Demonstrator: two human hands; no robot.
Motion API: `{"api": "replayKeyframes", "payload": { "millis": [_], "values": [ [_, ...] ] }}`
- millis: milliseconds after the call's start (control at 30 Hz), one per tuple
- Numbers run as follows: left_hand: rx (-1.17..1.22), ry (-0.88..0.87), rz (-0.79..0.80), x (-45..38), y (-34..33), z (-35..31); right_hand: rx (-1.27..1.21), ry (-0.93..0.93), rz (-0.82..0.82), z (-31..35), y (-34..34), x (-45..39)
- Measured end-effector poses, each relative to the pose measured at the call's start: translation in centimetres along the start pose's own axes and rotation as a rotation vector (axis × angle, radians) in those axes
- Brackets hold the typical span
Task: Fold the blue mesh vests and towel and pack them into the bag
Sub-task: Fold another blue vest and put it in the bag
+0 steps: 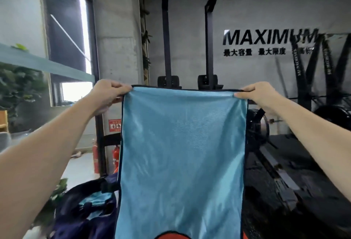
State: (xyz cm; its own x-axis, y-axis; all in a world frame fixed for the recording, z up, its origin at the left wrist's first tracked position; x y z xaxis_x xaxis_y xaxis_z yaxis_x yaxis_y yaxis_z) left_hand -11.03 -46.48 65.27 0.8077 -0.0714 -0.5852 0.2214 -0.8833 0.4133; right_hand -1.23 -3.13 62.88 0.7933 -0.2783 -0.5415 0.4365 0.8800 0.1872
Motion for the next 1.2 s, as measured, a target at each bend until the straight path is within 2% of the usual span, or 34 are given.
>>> {"api": "replayKeyframes", "payload": {
  "millis": [267,433,600,700,767,867,1000,1200],
  "values": [
    [-0.168,0.110,0.000,-1.6,-1.5,6.9,0.093,-0.052,0.062,-4.4,-2.6,-1.3],
    [-0.367,0.077,-0.017,-2.1,-5.9,12.3,0.362,0.050,0.040,-10.9,-5.5,-3.4],
    [-0.559,0.004,0.029,-2.1,-11.0,17.7,0.617,0.070,0.141,-17.3,-8.7,-4.4],
    [-0.698,0.007,0.112,-1.9,-13.0,19.7,0.588,0.005,0.135,-19.7,-10.1,-4.9],
    [-0.805,0.027,0.160,-1.5,-14.0,20.0,0.463,-0.128,0.141,-21.2,-11.0,-4.9],
    [-0.808,0.102,0.259,-0.2,-15.2,20.6,0.277,-0.320,0.201,-23.8,-11.9,-4.6],
    [-0.772,0.117,0.343,1.7,-16.8,22.2,0.270,-0.312,0.255,-25.7,-12.3,-3.0],
    [-0.778,0.102,0.550,5.4,-18.5,26.6,0.237,-0.423,0.393,-30.4,-11.7,0.4]
  ]
}}
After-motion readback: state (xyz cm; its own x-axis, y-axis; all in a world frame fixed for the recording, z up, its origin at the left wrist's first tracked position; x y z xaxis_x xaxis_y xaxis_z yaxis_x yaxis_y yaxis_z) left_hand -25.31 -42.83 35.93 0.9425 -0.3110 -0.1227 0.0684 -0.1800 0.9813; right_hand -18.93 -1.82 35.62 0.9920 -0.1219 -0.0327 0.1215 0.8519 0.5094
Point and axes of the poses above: each hand's wrist, its own x-axis away from the middle knuckle, its own y-axis out of the back of the hand, z = x × y, the point moved 2 cm from there along -x, towards the middle knuckle, and after that the axes turned 14 degrees about -x, right-handed, at the moved point
